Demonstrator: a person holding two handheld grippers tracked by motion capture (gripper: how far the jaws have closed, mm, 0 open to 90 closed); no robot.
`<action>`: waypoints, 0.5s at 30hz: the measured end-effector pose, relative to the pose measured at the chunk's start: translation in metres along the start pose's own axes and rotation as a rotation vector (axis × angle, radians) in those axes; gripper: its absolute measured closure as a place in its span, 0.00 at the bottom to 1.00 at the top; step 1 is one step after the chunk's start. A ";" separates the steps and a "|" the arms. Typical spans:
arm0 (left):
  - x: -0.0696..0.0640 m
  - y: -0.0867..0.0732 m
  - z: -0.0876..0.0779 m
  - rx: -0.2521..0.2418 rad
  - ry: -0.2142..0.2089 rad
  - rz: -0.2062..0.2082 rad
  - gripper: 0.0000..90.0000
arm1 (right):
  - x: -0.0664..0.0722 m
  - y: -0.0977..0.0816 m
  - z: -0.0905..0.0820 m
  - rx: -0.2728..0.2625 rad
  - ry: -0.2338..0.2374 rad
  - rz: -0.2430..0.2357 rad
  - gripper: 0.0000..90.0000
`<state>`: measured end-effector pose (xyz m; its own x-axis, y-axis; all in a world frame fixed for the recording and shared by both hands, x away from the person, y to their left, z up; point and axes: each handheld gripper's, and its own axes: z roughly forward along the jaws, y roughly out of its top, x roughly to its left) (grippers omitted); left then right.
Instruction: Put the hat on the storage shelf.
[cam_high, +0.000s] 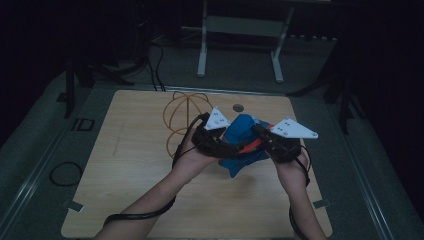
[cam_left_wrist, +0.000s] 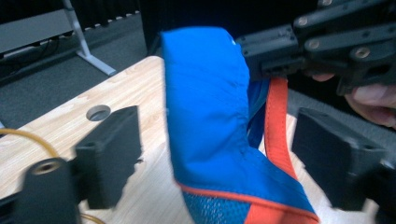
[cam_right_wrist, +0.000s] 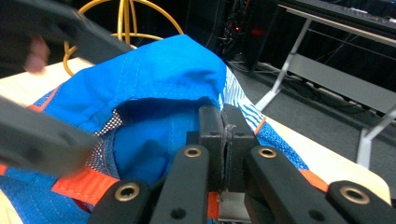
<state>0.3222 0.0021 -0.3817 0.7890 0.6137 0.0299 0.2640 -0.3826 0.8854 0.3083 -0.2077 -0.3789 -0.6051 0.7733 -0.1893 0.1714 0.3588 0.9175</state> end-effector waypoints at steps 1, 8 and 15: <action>0.001 0.000 0.003 0.010 0.006 -0.002 0.30 | 0.002 0.000 -0.001 -0.001 0.000 -0.006 0.99; 0.003 0.000 0.011 0.067 0.009 0.031 0.51 | 0.008 0.005 -0.005 -0.015 0.011 -0.027 0.99; 0.008 0.000 0.005 0.044 0.041 0.061 0.96 | 0.015 0.005 -0.009 -0.028 0.039 -0.025 0.99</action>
<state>0.3313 0.0031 -0.3840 0.7814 0.6155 0.1026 0.2409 -0.4492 0.8603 0.2924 -0.1990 -0.3741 -0.6386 0.7434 -0.1989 0.1347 0.3624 0.9222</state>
